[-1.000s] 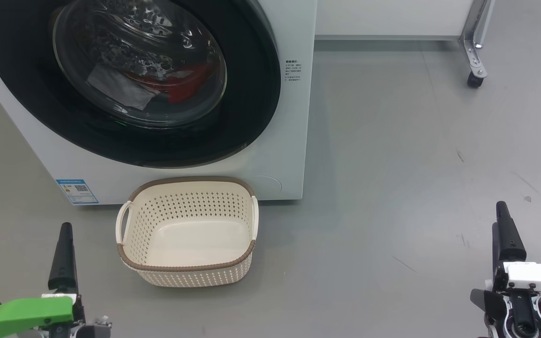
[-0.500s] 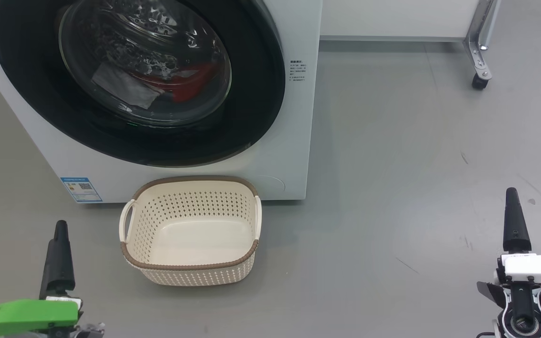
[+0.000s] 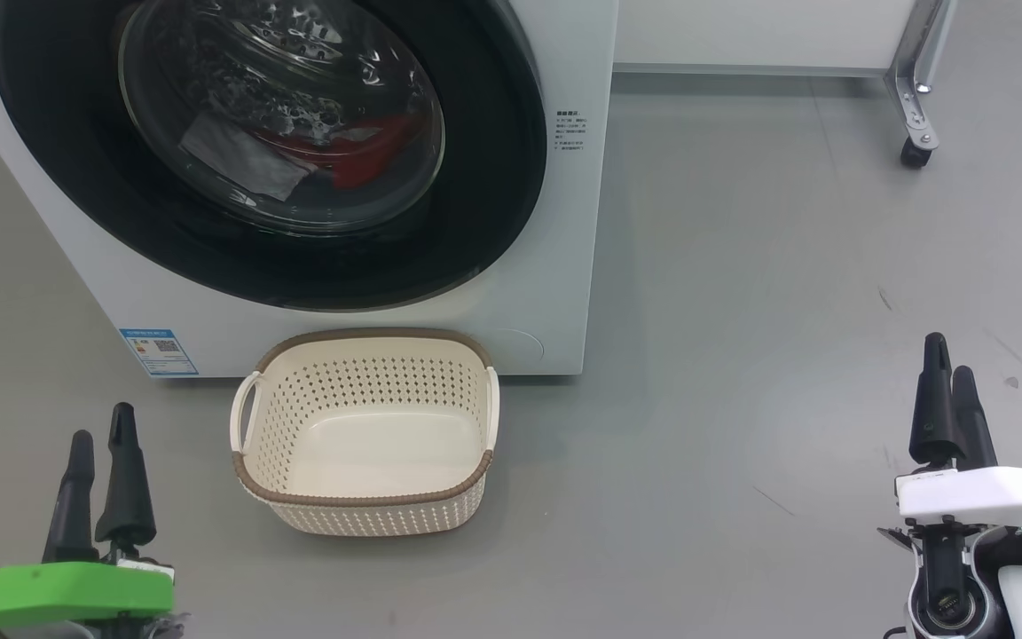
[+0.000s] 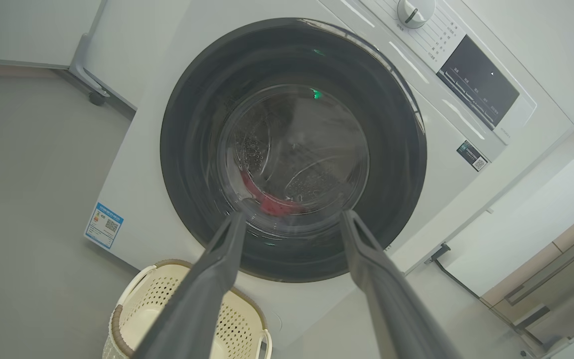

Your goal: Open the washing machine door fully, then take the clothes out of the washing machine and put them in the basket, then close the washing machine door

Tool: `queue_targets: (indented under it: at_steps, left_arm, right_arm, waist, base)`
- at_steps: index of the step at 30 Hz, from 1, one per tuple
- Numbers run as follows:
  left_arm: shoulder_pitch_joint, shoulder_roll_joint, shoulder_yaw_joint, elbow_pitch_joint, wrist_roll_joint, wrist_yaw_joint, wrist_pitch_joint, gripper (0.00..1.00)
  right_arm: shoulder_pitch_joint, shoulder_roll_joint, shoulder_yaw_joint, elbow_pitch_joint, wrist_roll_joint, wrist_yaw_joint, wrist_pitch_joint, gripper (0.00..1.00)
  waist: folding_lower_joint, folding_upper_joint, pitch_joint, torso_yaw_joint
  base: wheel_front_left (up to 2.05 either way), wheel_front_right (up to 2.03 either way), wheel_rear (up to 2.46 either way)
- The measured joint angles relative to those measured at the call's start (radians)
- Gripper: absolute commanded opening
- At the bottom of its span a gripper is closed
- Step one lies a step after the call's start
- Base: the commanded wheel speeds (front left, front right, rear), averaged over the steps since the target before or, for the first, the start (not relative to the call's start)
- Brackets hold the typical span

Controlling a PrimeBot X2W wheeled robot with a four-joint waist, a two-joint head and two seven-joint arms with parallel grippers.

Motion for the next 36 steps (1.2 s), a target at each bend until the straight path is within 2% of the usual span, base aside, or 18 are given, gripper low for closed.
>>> queue_targets:
  at_steps: [8,22,27,30,36]
  left_arm:
    - [0.002,-0.001,-0.003,-0.015,0.185,0.000,-0.023,1.00]
    - [0.014,-0.007,-0.029,-0.015,0.461,0.000,-0.075,1.00]
    - [0.022,-0.008,-0.054,-0.005,0.557,0.000,-0.091,1.00]
    - [0.034,-0.007,-0.066,0.020,0.635,0.000,-0.104,1.00]
    - [0.035,-0.011,-0.083,0.057,0.659,0.000,-0.105,1.00]
  right_arm:
    - [0.000,-0.003,0.039,-0.023,-0.146,-0.037,-0.021,1.00]
    - [0.000,-0.008,0.120,-0.038,-0.443,-0.082,-0.072,1.00]
    - [0.004,-0.010,0.130,-0.039,-0.495,-0.107,-0.090,1.00]
    - [0.026,-0.015,0.151,0.000,-0.538,-0.125,-0.106,1.00]
    - [0.059,-0.015,0.175,0.078,-0.568,-0.128,-0.106,1.00]
  waist:
    - [0.0000,0.0000,0.001,0.005]
    - [0.0000,0.0000,0.002,0.009]
    - [0.0000,0.0000,0.001,0.011]
    - [0.0000,0.0000,0.001,0.012]
    - [0.0000,0.0000,0.002,0.012]
  base:
    - [0.00,0.00,0.00]
    - [0.00,0.00,0.00]
    - [0.00,0.00,0.00]
    - [0.00,0.00,0.00]
    - [0.00,0.00,0.00]
